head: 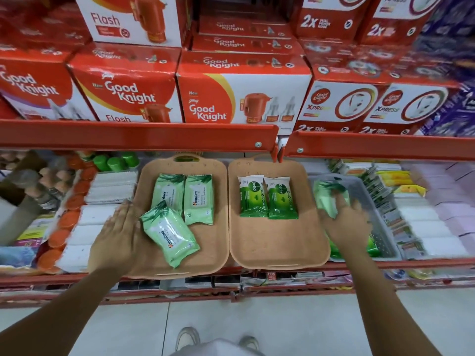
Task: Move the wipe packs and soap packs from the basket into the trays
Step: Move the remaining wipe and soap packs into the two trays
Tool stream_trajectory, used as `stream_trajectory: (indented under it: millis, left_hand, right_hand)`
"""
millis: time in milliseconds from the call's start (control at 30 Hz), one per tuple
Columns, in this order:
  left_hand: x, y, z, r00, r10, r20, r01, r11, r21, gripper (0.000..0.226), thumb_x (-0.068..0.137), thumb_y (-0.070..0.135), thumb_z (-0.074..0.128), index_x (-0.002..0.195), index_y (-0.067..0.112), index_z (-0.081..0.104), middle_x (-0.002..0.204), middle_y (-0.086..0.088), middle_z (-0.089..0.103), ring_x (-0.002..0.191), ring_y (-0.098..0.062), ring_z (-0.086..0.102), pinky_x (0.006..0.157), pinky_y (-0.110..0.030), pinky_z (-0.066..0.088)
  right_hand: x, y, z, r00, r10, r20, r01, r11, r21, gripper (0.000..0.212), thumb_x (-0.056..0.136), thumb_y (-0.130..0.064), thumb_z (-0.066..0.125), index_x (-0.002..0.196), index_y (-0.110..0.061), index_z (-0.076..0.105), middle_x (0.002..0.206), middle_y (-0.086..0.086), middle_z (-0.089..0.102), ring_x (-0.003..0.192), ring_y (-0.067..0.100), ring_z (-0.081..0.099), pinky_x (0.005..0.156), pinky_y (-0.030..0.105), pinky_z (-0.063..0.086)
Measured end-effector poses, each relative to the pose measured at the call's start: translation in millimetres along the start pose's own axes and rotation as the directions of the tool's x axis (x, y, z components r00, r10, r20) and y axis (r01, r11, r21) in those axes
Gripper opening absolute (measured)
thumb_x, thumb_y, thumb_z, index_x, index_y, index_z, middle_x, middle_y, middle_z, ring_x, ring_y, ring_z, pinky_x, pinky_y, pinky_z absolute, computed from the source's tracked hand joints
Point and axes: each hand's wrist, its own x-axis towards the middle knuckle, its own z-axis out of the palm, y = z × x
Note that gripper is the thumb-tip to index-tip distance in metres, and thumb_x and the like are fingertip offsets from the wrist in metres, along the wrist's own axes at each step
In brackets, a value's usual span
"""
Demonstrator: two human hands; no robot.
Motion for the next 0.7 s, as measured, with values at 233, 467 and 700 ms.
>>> stream_trajectory:
  millis: [233, 467, 700]
  left_hand:
    - [0, 9, -2, 1.000, 0.006, -0.012, -0.007, 0.999, -0.031, 0.059, 0.090, 0.032, 0.024, 0.136, 0.001, 0.040, 0.143, -0.020, 0.041, 0.133, -0.033, 0.037, 0.109, -0.042, 0.025]
    - [1, 5, -3, 1.000, 0.016, 0.008, -0.016, 1.000, -0.004, 0.059, 0.090, 0.032, 0.021, 0.137, 0.001, 0.039, 0.145, -0.019, 0.040, 0.133, -0.032, 0.037, 0.110, -0.034, 0.018]
    - [5, -4, -3, 1.000, 0.003, 0.006, -0.004, 1.000, 0.019, 0.057, 0.093, 0.031, 0.022, 0.140, 0.002, 0.036, 0.146, -0.016, 0.039, 0.134, -0.029, 0.037, 0.111, -0.035, 0.020]
  right_hand:
    - [-64, -133, 16, 0.920, -0.366, 0.140, 0.342, 0.924, 0.170, 0.060, 0.084, -0.047, 0.058, 0.139, -0.035, 0.039, 0.141, 0.010, 0.046, 0.124, 0.031, 0.046, 0.097, 0.044, 0.045]
    - [-96, -221, 73, 0.824, -0.505, 0.257, 0.522, 0.853, 0.006, 0.051, 0.092, -0.039, 0.046, 0.141, -0.032, 0.034, 0.141, 0.013, 0.041, 0.121, 0.032, 0.041, 0.096, 0.044, 0.035]
    - [-110, -229, 117, 0.770, -0.568, 0.290, 0.612, 0.786, -0.087, 0.062, 0.095, -0.025, 0.041, 0.151, -0.027, 0.015, 0.160, 0.015, 0.009, 0.143, 0.038, 0.013, 0.113, 0.053, 0.015]
